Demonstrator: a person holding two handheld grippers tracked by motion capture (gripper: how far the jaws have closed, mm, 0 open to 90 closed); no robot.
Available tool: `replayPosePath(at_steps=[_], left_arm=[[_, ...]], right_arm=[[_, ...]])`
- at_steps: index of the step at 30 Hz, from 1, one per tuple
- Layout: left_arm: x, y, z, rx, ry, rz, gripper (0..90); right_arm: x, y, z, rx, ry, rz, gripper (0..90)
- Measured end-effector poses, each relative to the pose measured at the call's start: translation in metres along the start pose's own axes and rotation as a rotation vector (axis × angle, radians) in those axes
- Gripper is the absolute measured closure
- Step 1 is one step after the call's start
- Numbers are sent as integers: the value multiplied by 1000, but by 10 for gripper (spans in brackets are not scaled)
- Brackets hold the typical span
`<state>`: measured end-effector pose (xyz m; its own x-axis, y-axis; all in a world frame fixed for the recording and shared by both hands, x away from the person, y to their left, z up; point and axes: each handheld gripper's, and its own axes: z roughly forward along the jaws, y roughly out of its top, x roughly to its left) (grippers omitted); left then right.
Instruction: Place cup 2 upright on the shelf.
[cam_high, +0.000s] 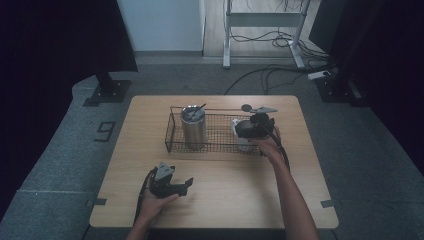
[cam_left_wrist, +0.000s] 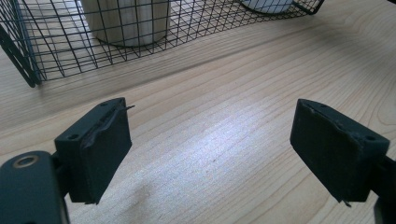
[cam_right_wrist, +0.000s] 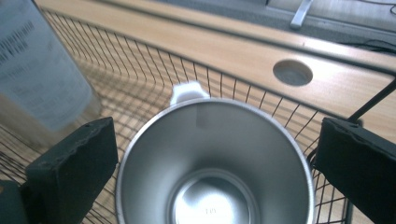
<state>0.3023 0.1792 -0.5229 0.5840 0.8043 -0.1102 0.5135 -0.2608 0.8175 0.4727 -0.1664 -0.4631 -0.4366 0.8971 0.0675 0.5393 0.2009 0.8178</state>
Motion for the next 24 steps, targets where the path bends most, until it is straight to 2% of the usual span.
replayPosePath(at_steps=[8, 12, 24], left_arm=[[0, 0, 0, 1, 0, 0, 125], [0, 0, 0, 2, 2, 0, 126], [0, 0, 0, -2, 3, -2, 126]], right_arm=[[-3, 3, -15, -47, -3, 14, 0], [-5, 1, -24, -88, 15, 26, 9], [-4, -7, -38, -112, 31, 19, 28]])
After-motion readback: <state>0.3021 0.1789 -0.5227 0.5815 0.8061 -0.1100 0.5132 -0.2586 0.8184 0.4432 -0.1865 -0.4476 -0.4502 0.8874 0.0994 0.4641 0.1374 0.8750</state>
